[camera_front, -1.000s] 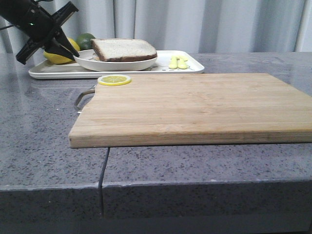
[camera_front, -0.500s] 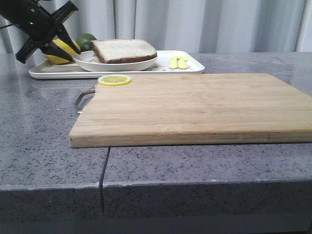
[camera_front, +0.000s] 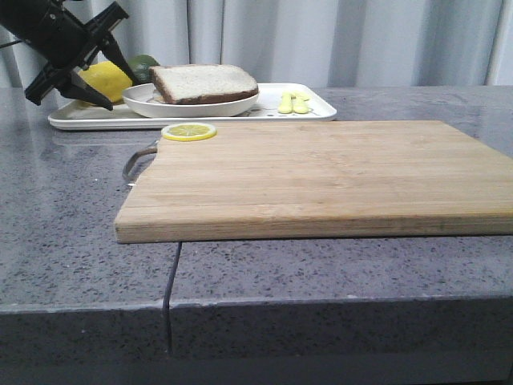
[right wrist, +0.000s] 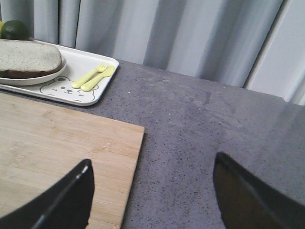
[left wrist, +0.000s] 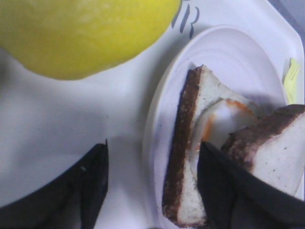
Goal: Place bread and move sandwich to tray
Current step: 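Lower the plate onto the white tray beside the lemon, then open the left gripper and withdraw it from the plate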
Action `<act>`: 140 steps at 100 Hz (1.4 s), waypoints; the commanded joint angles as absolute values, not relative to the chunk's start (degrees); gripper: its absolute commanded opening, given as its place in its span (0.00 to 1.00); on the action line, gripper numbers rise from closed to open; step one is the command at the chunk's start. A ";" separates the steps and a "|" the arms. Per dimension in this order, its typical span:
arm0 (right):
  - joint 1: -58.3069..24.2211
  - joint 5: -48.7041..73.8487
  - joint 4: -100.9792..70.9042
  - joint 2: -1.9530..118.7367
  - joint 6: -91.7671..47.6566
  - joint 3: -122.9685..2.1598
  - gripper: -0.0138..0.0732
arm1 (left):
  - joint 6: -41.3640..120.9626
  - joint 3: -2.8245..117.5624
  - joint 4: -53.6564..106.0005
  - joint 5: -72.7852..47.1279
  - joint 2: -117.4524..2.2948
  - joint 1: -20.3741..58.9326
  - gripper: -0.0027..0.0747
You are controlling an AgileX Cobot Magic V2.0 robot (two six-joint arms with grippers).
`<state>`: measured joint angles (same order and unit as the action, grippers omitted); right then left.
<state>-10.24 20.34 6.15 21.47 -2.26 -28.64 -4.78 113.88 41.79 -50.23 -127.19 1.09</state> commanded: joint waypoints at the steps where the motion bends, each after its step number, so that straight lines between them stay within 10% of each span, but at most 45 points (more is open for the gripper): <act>1: -9.80 15.57 6.83 21.94 -2.18 -30.12 0.76 | -5.02 115.98 43.79 -49.25 -121.45 0.59 0.54; 88: -9.80 16.47 6.83 21.94 -2.18 -30.12 0.76 | 4.48 127.43 33.13 -64.65 -105.32 -1.78 0.54; 140: -9.80 16.47 6.83 21.94 -2.18 -30.12 0.76 | 11.50 102.33 28.96 -52.60 -79.15 6.34 0.54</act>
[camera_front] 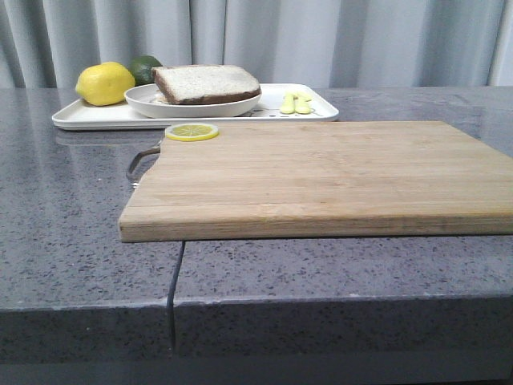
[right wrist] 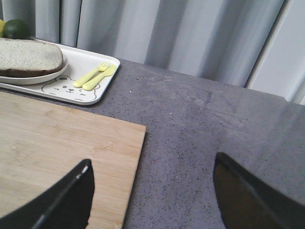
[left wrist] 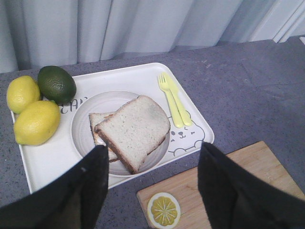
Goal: Place bread and move sandwich to tray
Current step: 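Open the left gripper and withdraw it from the plate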
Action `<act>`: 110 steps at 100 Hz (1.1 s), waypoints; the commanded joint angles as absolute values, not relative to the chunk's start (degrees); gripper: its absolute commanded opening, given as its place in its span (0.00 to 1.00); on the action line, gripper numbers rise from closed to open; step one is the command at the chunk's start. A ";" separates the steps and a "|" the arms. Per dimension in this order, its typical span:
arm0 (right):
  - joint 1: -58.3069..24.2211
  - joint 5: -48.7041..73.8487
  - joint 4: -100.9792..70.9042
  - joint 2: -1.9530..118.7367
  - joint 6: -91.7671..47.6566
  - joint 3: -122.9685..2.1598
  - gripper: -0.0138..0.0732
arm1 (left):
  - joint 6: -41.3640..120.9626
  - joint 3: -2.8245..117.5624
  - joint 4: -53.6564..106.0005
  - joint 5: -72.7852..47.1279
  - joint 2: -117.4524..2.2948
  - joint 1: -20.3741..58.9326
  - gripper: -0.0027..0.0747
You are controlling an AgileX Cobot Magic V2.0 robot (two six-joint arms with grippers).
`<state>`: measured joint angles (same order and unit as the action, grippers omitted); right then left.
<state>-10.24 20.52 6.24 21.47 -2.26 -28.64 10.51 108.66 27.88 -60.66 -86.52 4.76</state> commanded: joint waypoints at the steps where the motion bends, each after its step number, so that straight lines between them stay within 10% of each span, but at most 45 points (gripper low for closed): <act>1: -9.80 16.47 6.83 21.94 -2.18 -30.12 0.76 | 11.50 101.55 28.86 -52.14 -78.10 6.35 0.54; 53: -9.80 16.36 6.83 21.94 -2.18 -30.12 0.76 | 13.06 48.21 27.53 -20.94 -35.14 7.10 0.54; 110: -9.80 16.43 6.83 21.94 -2.18 -30.10 0.74 | 13.06 23.15 26.05 -18.12 -7.84 7.10 0.54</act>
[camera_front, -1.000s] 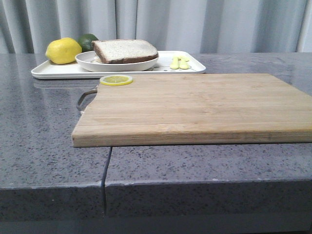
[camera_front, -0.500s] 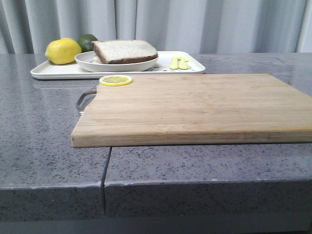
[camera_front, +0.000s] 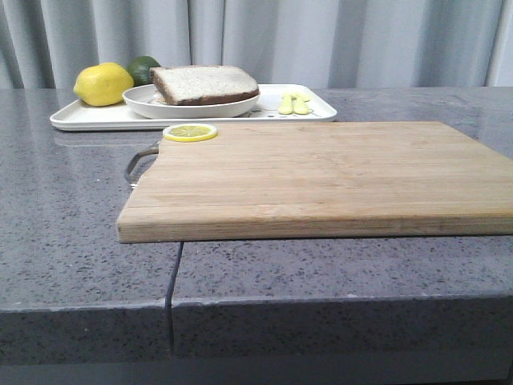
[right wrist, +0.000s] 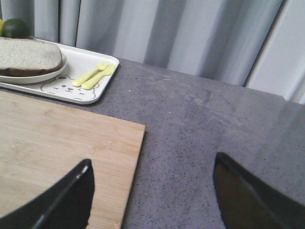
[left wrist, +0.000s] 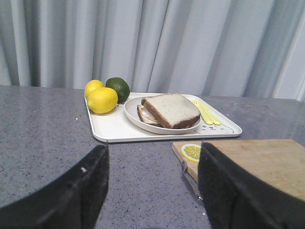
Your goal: Place bread and move sandwich to tray
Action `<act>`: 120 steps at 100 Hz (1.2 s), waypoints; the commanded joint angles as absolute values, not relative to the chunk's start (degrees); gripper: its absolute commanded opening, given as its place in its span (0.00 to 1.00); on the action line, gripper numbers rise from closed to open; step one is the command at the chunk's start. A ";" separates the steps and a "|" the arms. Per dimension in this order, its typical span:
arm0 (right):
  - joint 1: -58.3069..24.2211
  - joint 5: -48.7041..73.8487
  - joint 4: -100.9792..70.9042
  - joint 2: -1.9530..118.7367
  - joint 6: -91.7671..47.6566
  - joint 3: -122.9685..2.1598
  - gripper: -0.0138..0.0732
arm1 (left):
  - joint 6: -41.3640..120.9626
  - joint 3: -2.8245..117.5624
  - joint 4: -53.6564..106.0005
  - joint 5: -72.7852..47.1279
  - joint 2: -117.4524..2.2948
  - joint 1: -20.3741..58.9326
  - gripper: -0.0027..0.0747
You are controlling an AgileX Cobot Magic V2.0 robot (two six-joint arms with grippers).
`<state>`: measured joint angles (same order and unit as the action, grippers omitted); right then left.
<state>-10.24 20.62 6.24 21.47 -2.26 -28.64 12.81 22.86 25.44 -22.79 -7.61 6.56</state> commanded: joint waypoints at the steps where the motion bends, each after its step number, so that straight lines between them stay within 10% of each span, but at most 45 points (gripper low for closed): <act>1: -9.80 16.43 6.83 21.94 -2.18 -30.10 0.73 | 13.06 23.14 26.05 -18.12 -7.84 7.10 0.54; 24: -9.80 16.43 6.83 21.94 -2.18 -29.94 0.42 | 13.06 22.61 26.05 -18.15 -7.84 7.10 0.43; 50: -9.80 15.77 6.83 21.94 -2.18 -28.60 0.07 | 13.06 22.61 26.05 -18.15 -7.84 7.10 0.06; 120: -9.80 16.07 6.78 21.94 -2.18 -27.91 0.08 | 13.06 22.61 25.91 -18.15 -7.84 7.10 0.01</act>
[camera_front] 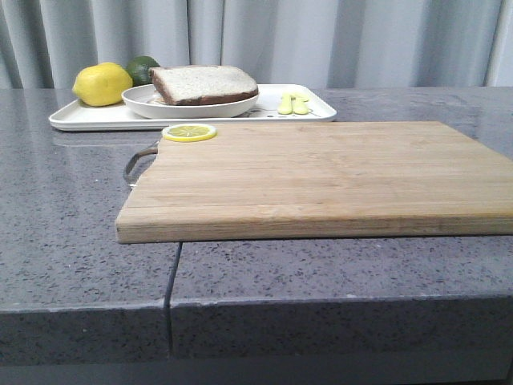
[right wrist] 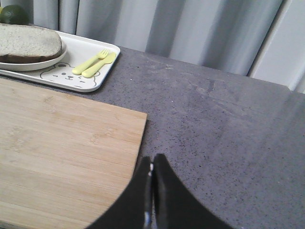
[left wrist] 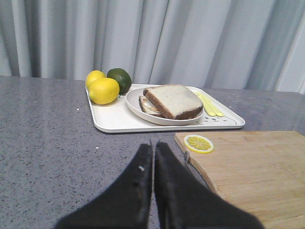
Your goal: Place bread and move sandwich to tray
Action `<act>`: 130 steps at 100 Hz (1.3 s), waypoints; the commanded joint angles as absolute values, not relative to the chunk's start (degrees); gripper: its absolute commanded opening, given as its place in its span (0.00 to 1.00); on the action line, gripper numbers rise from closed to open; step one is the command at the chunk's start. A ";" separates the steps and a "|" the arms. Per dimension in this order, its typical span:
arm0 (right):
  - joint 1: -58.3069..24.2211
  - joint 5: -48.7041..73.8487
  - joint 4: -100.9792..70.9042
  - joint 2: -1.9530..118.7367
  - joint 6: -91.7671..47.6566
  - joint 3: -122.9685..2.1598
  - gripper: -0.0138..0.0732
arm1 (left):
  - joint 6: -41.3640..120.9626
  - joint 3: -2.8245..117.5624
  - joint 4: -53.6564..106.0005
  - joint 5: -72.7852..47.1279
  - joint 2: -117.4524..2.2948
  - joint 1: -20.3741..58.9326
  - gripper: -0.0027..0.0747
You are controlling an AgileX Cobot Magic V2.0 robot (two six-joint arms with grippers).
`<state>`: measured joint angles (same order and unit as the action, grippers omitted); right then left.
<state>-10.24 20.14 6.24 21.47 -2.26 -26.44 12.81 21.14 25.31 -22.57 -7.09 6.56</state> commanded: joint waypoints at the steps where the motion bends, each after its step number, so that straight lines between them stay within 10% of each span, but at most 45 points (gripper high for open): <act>1: -9.80 16.07 6.78 21.94 -2.18 -27.91 0.08 | 13.06 22.61 25.91 -18.15 -7.84 7.10 0.01; 130: -9.80 16.01 6.78 21.94 -2.18 -27.91 0.08 | 7.03 0.94 2.77 -4.71 2.12 0.92 0.01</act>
<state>-10.24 20.28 6.24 21.47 -2.26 -26.44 8.48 0.29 3.28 -11.15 0.28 0.97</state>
